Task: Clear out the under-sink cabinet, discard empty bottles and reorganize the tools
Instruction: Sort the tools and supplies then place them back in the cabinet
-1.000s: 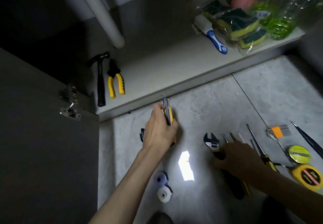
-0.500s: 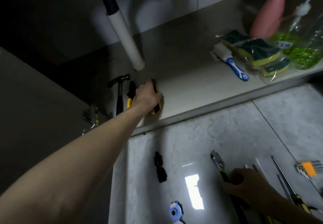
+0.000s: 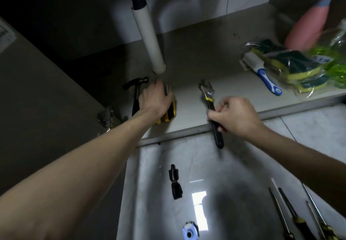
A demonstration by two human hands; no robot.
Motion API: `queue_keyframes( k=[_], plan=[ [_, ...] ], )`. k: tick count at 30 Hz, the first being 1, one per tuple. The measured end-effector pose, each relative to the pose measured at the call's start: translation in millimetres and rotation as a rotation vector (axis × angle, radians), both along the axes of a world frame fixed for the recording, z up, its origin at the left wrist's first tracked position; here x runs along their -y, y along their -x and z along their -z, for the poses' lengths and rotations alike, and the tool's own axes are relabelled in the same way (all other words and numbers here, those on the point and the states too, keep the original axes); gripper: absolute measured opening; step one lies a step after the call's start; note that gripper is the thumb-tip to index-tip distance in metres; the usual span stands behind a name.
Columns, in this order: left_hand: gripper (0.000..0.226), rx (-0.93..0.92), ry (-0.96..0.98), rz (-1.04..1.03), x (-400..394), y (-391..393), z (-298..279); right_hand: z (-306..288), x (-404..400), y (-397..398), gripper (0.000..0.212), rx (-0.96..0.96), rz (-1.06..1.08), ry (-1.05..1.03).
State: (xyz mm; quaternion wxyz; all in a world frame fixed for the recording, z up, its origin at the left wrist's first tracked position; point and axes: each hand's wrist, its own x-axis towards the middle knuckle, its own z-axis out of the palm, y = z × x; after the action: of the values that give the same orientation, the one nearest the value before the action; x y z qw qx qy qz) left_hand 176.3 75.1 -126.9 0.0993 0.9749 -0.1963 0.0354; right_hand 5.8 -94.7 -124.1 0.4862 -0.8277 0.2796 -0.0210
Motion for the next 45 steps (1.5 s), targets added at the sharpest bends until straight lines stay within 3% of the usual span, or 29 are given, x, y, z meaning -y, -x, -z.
queue_keyframes(
  k=[6,10,18,22,25,28,34,40,45],
  plan=[
    [0.064,-0.090,0.020,-0.143,-39.5,-1.5,14.4,-2.6,-21.7,-107.6,0.040,-0.115,-0.044,0.314],
    [0.054,-0.136,0.046,-0.172,-40.6,-5.8,17.9,11.3,-41.4,-133.6,0.038,-0.184,-0.072,0.318],
    [0.049,-0.165,0.093,-0.243,-42.3,-8.6,22.1,16.0,-43.9,-122.2,0.031,-0.155,-0.087,0.321],
    [0.047,-0.078,0.061,-0.228,-46.4,-5.8,24.7,23.6,-51.3,-97.9,0.020,-0.080,-0.122,0.400],
    [0.034,-0.019,0.157,-0.170,-43.0,-1.4,18.8,29.8,-53.2,-80.6,0.040,-0.080,-0.163,0.467],
    [0.023,-0.081,0.215,-0.068,-27.4,9.0,12.2,30.7,-51.7,-70.9,0.044,-0.055,-0.187,0.496],
    [0.038,-0.177,0.022,-0.039,-6.9,17.7,15.6,29.1,-51.3,-59.5,0.041,-0.044,-0.200,0.499],
    [0.036,-0.204,0.016,-0.130,-13.8,6.4,11.2,31.7,-52.7,-58.7,0.024,-0.028,-0.198,0.521],
    [0.031,-0.159,0.017,-0.122,-18.3,7.8,8.6,33.2,-53.3,-60.3,0.023,-0.017,-0.200,0.538]
  ],
)
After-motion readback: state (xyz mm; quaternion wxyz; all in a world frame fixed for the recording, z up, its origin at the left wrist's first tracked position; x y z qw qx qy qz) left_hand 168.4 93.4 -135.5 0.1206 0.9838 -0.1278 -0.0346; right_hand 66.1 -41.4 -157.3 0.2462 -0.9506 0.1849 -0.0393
